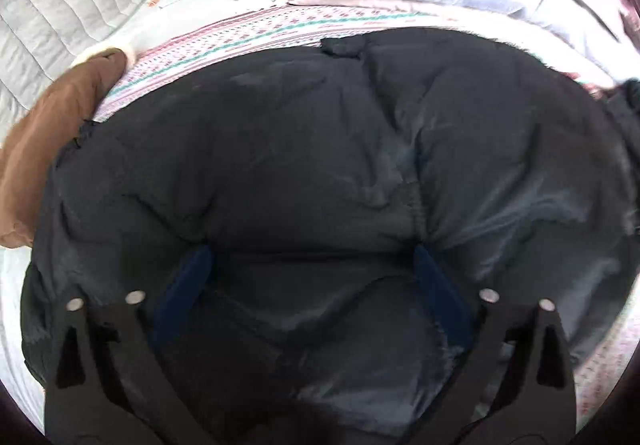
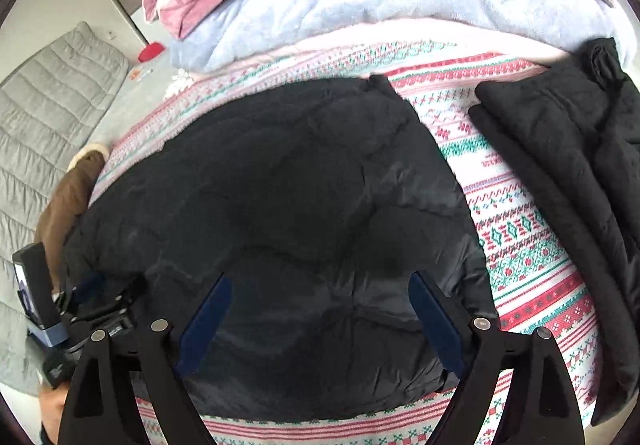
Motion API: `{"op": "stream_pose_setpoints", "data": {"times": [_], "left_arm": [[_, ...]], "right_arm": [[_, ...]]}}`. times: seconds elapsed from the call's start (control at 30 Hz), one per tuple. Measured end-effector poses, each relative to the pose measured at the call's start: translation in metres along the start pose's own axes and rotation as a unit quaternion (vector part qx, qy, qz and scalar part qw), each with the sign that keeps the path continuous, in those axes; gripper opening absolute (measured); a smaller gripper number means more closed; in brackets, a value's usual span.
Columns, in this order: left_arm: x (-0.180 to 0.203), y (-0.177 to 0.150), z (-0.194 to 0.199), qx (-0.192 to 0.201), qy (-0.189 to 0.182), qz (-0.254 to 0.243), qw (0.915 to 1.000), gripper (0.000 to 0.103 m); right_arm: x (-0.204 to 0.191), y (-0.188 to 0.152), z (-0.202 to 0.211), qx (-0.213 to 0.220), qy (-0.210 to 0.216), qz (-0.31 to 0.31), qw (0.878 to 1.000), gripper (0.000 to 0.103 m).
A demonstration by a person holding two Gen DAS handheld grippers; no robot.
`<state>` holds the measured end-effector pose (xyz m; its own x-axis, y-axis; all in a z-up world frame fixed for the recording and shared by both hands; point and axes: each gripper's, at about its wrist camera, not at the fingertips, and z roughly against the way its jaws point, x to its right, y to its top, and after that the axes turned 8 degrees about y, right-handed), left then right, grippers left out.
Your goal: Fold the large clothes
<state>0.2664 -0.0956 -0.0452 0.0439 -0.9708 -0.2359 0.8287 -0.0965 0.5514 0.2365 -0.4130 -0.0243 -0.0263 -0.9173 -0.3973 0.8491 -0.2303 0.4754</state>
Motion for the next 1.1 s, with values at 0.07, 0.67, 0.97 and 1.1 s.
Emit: {"op": "stream_pose_setpoints", "data": {"times": [0.07, 0.67, 0.97, 1.1], "left_arm": [[0.007, -0.001, 0.0, -0.006, 0.015, -0.018, 0.9997, 0.103], [0.016, 0.055, -0.029, -0.035, 0.036, -0.055, 0.9972, 0.103], [0.017, 0.077, -0.018, -0.02, 0.045, -0.067, 0.9965, 0.103], [0.012, 0.099, -0.027, -0.033, 0.054, -0.04, 0.9972, 0.103]], "right_arm": [[0.003, 0.001, -0.004, -0.008, -0.003, -0.002, 1.0, 0.091], [0.014, 0.013, -0.004, -0.007, 0.024, -0.047, 0.999, 0.091], [0.013, 0.016, -0.007, -0.013, 0.022, -0.055, 0.998, 0.091], [0.012, 0.017, -0.006, -0.01, 0.024, -0.056, 0.998, 0.091]]}}
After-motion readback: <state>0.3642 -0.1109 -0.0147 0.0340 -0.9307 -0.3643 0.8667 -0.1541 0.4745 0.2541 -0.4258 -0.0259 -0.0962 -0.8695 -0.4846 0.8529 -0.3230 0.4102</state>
